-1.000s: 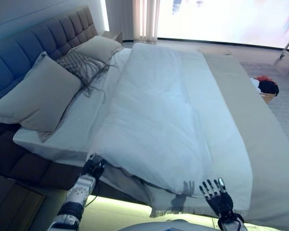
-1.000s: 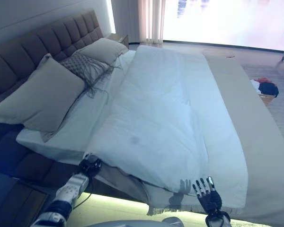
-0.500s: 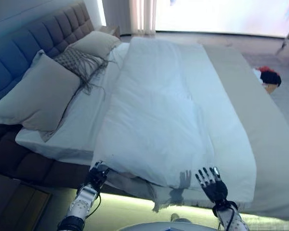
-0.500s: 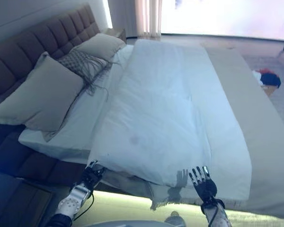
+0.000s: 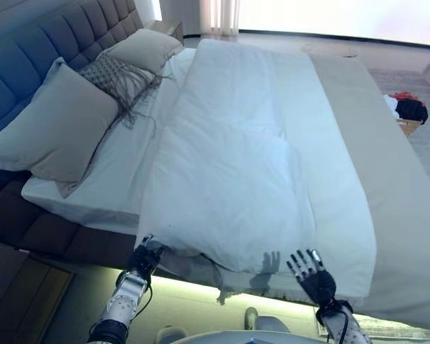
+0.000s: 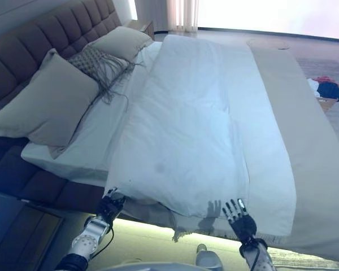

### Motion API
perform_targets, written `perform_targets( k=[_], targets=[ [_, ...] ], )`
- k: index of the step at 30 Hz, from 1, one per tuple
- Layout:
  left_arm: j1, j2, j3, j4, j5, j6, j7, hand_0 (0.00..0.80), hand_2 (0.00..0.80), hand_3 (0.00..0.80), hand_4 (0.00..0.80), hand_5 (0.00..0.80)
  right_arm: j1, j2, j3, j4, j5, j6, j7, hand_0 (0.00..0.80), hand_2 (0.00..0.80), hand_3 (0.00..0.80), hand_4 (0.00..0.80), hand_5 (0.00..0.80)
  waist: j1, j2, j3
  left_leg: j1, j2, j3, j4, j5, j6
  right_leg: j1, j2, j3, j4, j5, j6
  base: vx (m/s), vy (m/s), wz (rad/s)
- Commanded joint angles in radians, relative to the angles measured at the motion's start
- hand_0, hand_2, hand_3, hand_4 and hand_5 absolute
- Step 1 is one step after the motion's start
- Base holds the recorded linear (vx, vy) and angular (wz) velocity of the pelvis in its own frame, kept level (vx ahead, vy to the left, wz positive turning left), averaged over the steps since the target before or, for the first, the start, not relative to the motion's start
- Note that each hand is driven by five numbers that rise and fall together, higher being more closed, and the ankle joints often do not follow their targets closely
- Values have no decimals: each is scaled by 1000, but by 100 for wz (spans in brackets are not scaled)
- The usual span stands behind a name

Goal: Make the bed neatly

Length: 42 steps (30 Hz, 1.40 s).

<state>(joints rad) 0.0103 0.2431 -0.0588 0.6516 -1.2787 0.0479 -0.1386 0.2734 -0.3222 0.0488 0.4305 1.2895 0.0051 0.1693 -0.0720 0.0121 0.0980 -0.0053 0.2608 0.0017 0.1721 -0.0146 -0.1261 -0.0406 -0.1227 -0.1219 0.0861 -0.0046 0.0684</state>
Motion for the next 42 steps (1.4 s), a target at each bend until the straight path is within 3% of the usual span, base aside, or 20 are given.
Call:
perform_targets(
  k=[1,4,7,9,11,12,13,14,16,18,20,22,23,28,31,35,40,42],
  targets=[
    [-26,-1,20,-65,10,-42,-57,800,800,800,800,800,22,9,-24,-67,17,19,49,0,0,0,0,0,-13,30,-33,26,106,-56,-158,298,-56,-8,-42,45,157,-92,28,63,534,-1],
    [-27,-12,22,-72,12,-43,-64,800,800,800,800,800,-7,18,-11,-47,8,43,89,0,0,0,0,0,-18,57,-27,29,111,-75,-162,279,-76,-43,-124,73,218,-109,63,83,639,6],
    [-5,-5,29,-105,3,-27,-50,800,800,800,800,800,-44,27,16,-34,3,55,88,0,0,0,0,0,-12,58,-25,29,76,-62,-124,182,-79,-44,-208,115,236,-100,108,146,615,-13],
    [3,7,25,-116,7,-6,-42,800,800,800,800,800,-47,41,24,-36,44,47,86,0,0,0,0,0,-2,36,-32,20,31,-36,-72,80,-58,-19,-274,112,185,-36,143,141,463,-14],
    [7,18,35,-119,13,19,-39,800,800,800,800,800,-43,65,27,-65,66,53,74,0,0,0,0,0,8,13,-36,7,-32,-60,-30,14,-33,-25,-317,160,125,96,159,61,360,-17],
    [-2,26,37,-112,31,23,-54,800,800,800,800,800,-49,80,21,-70,55,60,87,0,0,0,0,0,9,6,-33,2,-50,-49,-20,-1,-20,-30,-333,167,101,140,167,-31,336,-29],
    [-13,38,44,-118,45,21,-42,800,800,800,800,800,-65,86,21,-64,43,71,99,0,0,0,0,0,16,1,-30,8,-60,-28,-31,-8,-12,-35,-355,136,80,176,174,-64,318,-29],
    [-18,51,49,-123,38,19,-24,800,800,800,800,800,-82,83,26,-60,43,86,98,0,0,0,0,0,20,2,-30,15,-66,-14,-38,-14,-1,-43,-349,128,80,179,174,-76,299,-22],
    [-23,77,70,-100,12,31,-10,800,800,800,800,800,-74,84,35,-90,46,105,79,0,0,0,0,0,14,4,-39,12,-79,-8,-43,-17,18,-71,-282,143,128,129,166,-58,240,-40],
    [-26,106,86,-44,34,1,11,800,800,800,800,800,-44,79,45,-81,47,119,120,0,0,0,0,0,10,-2,-53,18,-82,14,-63,-1,26,-64,-213,113,138,83,153,-3,123,-35],
    [-44,134,99,19,24,13,27,800,800,800,800,800,-29,57,61,-76,50,118,138,0,0,0,0,0,1,-8,-65,17,-85,9,-77,11,23,-47,-145,113,106,39,135,27,40,-18],
    [-77,169,112,109,38,23,8,800,800,800,800,800,-25,38,68,-62,50,106,132,0,0,0,0,0,-14,-17,-72,6,-91,-15,-66,8,15,-31,-119,155,59,39,125,51,-9,-1],
    [-89,192,133,137,35,40,5,800,800,800,800,800,-30,29,66,-59,37,109,126,0,0,0,0,0,-20,-15,-72,13,-85,-8,-81,22,11,-26,-109,151,55,43,124,53,11,24],
    [-194,350,259,331,40,116,-43,800,800,800,800,800,-29,-19,36,-70,33,124,106,0,0,0,0,0,-45,1,-77,36,-35,70,-146,73,-23,27,-104,79,3,23,117,53,44,32],
    [-221,382,317,388,4,76,-40,800,800,800,800,800,-28,-19,7,-61,40,99,101,0,0,0,0,0,-48,6,-82,35,-31,98,-153,82,-36,56,-114,35,-25,25,118,58,65,33],
    [-202,387,375,380,-23,41,-52,800,800,800,800,800,-46,-1,-12,-54,27,98,95,0,0,0,0,0,-43,13,-83,41,-43,97,-152,70,-31,64,-124,37,-37,26,121,59,72,8],
    [-163,344,485,375,-245,54,-6,800,800,800,800,800,-22,14,-32,-33,-16,119,124,0,0,0,0,0,-30,14,-90,43,-52,92,-147,55,-22,76,-131,32,-49,22,122,73,46,-4],
    [-157,331,511,384,-260,36,14,800,800,800,800,800,-15,11,-28,-32,-19,124,131,0,0,0,0,0,-31,11,-91,41,-52,88,-148,54,-22,76,-131,33,-49,19,121,63,39,0]
  ],
)
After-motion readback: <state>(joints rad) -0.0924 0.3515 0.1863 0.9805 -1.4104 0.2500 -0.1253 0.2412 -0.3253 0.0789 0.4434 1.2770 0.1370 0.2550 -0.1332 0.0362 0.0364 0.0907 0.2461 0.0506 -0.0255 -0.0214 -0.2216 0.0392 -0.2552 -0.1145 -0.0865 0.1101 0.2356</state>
